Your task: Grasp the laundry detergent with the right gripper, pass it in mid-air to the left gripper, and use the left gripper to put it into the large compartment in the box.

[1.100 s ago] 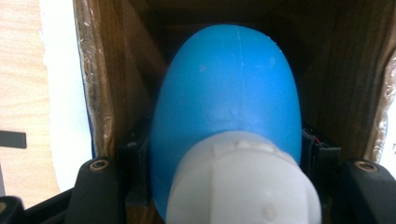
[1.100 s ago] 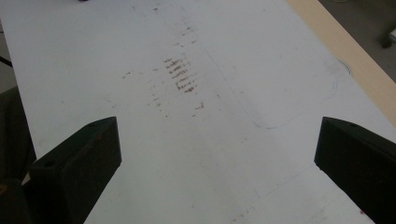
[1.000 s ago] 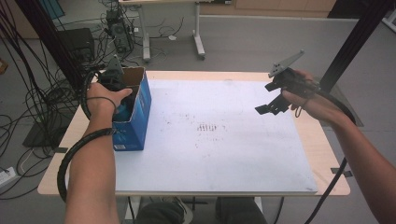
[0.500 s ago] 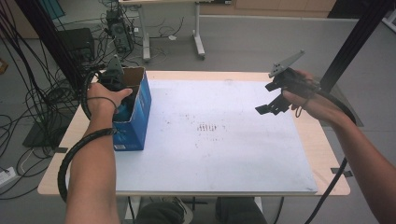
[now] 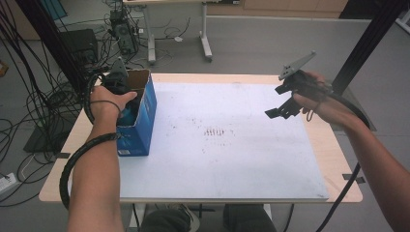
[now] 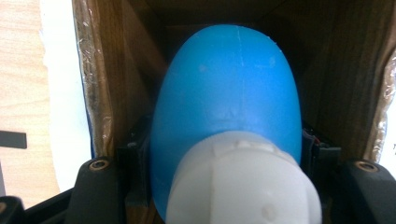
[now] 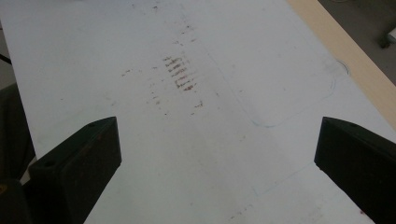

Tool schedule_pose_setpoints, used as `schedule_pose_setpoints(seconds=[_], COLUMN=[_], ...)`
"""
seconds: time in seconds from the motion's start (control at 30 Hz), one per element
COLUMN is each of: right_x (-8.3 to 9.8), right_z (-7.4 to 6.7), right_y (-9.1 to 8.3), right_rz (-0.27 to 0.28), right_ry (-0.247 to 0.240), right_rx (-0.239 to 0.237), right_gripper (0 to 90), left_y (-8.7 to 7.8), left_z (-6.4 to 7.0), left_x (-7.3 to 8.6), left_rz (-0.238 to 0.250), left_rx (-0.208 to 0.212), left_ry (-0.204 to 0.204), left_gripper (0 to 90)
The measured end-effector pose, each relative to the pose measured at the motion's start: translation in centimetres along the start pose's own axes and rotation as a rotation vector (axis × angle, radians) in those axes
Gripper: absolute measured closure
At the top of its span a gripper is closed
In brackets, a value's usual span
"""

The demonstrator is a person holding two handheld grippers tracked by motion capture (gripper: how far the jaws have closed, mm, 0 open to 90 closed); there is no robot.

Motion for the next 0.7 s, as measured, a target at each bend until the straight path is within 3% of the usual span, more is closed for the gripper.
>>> schedule_pose_setpoints(seconds=[0.43,0.7], right_x=[0.17,-0.04], right_z=[0.06,0.01], right_y=[-0.17,-0.05], right_rz=[-0.001,-0.002], right_ry=[0.003,-0.006], right_rx=[0.005,0.002], right_gripper=[0.6,0.6], left_y=[0.01,-0.33], left_z=[0.05,0.27], left_x=[-0.02,-0.16], left_rz=[-0.005,0.005], left_rx=[0.006,0.014], left_ry=[0.001,0.013], left_gripper=[36.1,29.9])
Point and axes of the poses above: each handheld gripper's, and its own axes: y roughly forward along the jaws, x roughly out of its underside, z roughly to its right, the point moved 2 cm from there along y, roughly forward along the jaws, and after that the axes turned 5 degrees about x, right-handed, at the moved point
